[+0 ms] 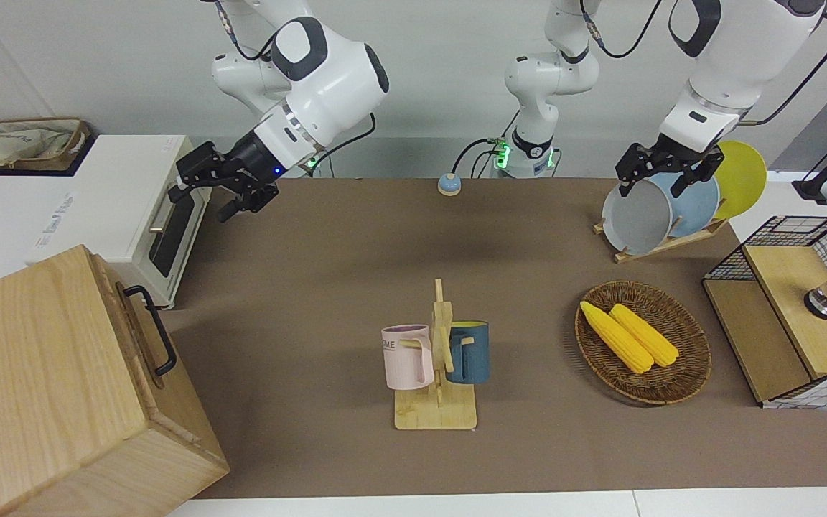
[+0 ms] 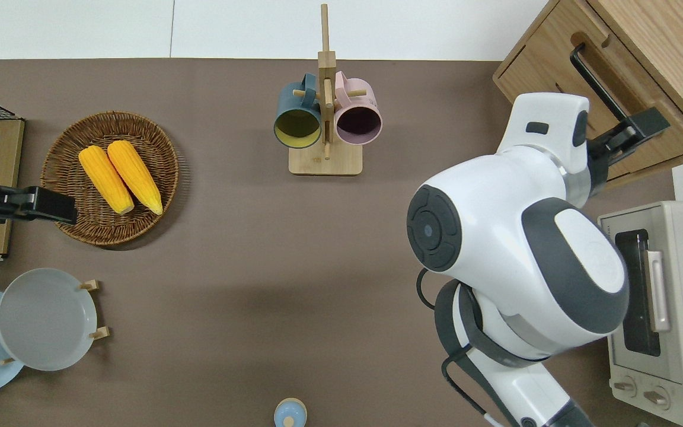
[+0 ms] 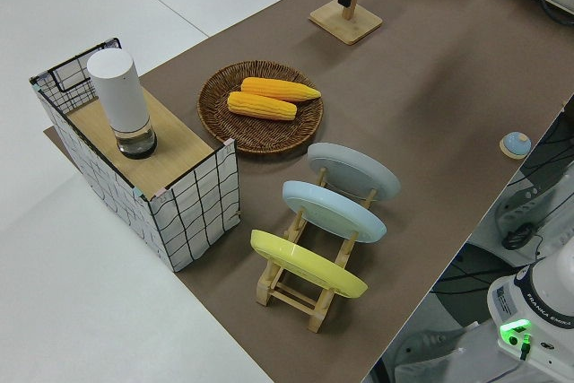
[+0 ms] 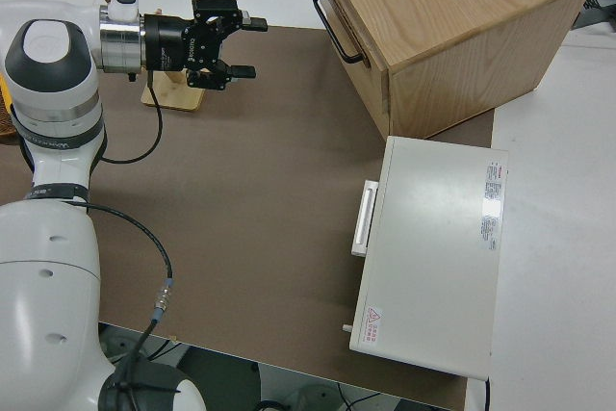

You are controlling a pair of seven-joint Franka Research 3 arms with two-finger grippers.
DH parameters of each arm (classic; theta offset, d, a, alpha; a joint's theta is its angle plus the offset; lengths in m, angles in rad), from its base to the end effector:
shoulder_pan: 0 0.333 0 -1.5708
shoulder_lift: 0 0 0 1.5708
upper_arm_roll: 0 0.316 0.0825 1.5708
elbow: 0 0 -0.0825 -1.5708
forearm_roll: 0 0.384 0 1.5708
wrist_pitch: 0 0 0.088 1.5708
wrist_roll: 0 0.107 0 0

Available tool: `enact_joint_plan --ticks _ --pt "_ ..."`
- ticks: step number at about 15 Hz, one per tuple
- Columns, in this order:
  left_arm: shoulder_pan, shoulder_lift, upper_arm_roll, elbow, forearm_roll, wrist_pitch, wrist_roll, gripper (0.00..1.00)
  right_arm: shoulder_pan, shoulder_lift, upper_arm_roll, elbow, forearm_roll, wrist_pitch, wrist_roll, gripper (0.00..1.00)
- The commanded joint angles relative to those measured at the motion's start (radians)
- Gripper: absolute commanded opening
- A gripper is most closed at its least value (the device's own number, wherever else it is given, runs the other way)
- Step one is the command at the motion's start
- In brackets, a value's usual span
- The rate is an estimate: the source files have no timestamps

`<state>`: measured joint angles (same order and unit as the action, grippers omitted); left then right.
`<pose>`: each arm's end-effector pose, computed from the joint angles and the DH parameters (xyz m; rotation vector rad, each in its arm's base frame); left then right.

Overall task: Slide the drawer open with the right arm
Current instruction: 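Reach the right gripper to the black drawer handle and grasp it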

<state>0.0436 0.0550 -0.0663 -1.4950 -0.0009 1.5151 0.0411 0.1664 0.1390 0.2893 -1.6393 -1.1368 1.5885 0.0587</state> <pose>0.5660 -0.0118 0.6245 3.1347 -0.1000 -0.0545 0.5816 0.1661 0.5737 1.9684 0.5411 0.1376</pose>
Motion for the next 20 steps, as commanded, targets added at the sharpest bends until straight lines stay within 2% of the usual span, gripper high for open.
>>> enact_joint_plan --ticks 1,4,7,10,14,20 --pt "-0.007 -0.003 0.0 0.009 0.018 -0.018 -0.01 0.99 -0.001 0.02 0.01 -0.048 -0.147 0.063 0.029 0.983" --pt "-0.007 -0.004 0.0 0.009 0.018 -0.018 -0.01 0.99 -0.005 0.037 0.01 -0.085 -0.243 0.105 0.07 0.983" --pt "-0.007 -0.004 0.0 0.01 0.018 -0.018 -0.01 0.99 -0.025 0.048 0.01 -0.129 -0.337 0.156 0.16 0.983" --pt "-0.007 -0.004 0.0 0.009 0.018 -0.018 -0.01 0.99 -0.034 0.083 0.008 -0.129 -0.408 0.16 0.203 0.983" --pt "-0.007 -0.003 0.0 0.009 0.018 -0.018 -0.01 0.99 -0.035 0.128 0.001 -0.129 -0.475 0.154 0.346 0.981" --pt "-0.007 -0.004 0.0 0.01 0.018 -0.018 -0.01 0.99 -0.073 0.189 -0.002 -0.132 -0.59 0.159 0.418 0.983"
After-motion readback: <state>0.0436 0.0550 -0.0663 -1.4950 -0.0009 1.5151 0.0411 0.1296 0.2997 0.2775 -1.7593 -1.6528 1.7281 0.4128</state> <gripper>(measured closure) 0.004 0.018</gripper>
